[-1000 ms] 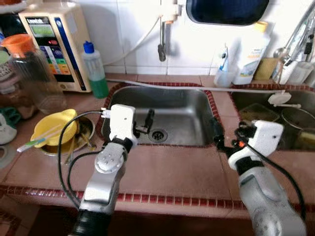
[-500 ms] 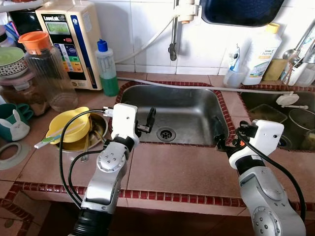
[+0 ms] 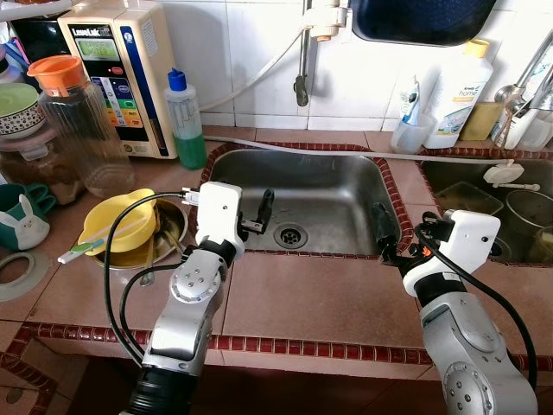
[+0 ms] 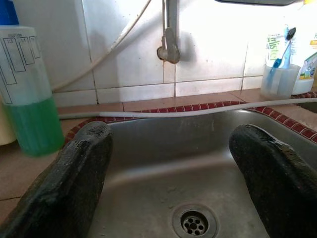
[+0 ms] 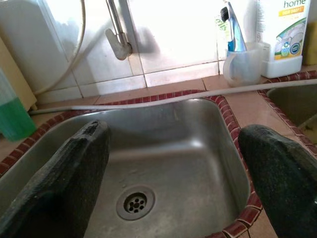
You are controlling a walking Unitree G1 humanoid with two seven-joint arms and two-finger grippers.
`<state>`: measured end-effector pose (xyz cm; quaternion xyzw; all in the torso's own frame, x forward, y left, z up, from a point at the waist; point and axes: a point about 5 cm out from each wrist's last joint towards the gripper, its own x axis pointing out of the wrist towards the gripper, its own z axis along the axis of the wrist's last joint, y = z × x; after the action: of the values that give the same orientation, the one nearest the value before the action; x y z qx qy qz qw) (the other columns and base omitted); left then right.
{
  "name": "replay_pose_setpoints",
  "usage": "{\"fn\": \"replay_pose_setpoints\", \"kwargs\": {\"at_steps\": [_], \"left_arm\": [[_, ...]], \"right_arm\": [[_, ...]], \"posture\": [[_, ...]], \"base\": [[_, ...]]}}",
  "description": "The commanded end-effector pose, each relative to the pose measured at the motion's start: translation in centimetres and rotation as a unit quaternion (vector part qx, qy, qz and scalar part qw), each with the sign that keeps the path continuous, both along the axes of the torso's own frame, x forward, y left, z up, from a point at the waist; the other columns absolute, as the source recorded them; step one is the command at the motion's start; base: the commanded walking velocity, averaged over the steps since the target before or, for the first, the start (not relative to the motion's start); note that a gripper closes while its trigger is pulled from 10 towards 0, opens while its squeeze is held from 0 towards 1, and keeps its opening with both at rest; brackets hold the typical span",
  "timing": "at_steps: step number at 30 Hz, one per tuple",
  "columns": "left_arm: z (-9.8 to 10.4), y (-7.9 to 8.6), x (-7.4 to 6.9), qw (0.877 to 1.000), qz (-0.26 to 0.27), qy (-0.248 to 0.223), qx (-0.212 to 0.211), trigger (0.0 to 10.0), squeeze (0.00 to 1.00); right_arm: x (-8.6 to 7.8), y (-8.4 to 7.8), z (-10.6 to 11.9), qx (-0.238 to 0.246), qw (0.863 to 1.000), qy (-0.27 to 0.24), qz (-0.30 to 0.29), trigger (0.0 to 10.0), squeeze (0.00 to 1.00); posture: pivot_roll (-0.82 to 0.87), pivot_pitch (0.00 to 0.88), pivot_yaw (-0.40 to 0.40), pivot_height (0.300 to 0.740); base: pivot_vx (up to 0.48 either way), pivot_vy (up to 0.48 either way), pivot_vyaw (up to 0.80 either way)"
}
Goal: Kitchen organization
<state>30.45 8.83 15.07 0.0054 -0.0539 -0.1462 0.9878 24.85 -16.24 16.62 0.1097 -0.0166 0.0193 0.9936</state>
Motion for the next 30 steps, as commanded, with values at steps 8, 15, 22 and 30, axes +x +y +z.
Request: {"fn": "replay_pose_setpoints", "kwargs": {"at_steps": [8,15,22,30], "left_arm": [[1.0,-0.1,0.0,0.999,0.008,-0.036,0.025,10.0,0.0],[2.1,2.7,0.3,0.988,0.11,-0.074,0.076,10.0,0.0],[1.9,4.0,0.2,0.983,0.151,-0.069,0.083,10.0,0.0],[2.9,6.9,-0.3,0.966,0.225,-0.078,0.099,10.0,0.0]], "right_arm": [[0.2,-0.2,0.2,-0.004,1.0,-0.004,-0.002,10.0,0.0],[0.2,-0.3,0.2,-0.004,1.0,-0.005,0.0,10.0,0.0],[0.4,-0.2,0.3,-0.008,1.0,-0.009,0.01,10.0,0.0],[0.6,-0.1,0.5,-0.02,1.0,-0.013,0.02,10.0,0.0]], "posture": [[0.04,0.0,0.013,0.74],[0.05,0.0,0.011,0.74],[0.06,0.0,0.003,0.74],[0.08,0.0,-0.003,0.74]], "base": [[0.0,0.0,0.45],[0.0,0.0,0.0],[0.0,0.0,0.0],[0.0,0.0,0.29]]}}
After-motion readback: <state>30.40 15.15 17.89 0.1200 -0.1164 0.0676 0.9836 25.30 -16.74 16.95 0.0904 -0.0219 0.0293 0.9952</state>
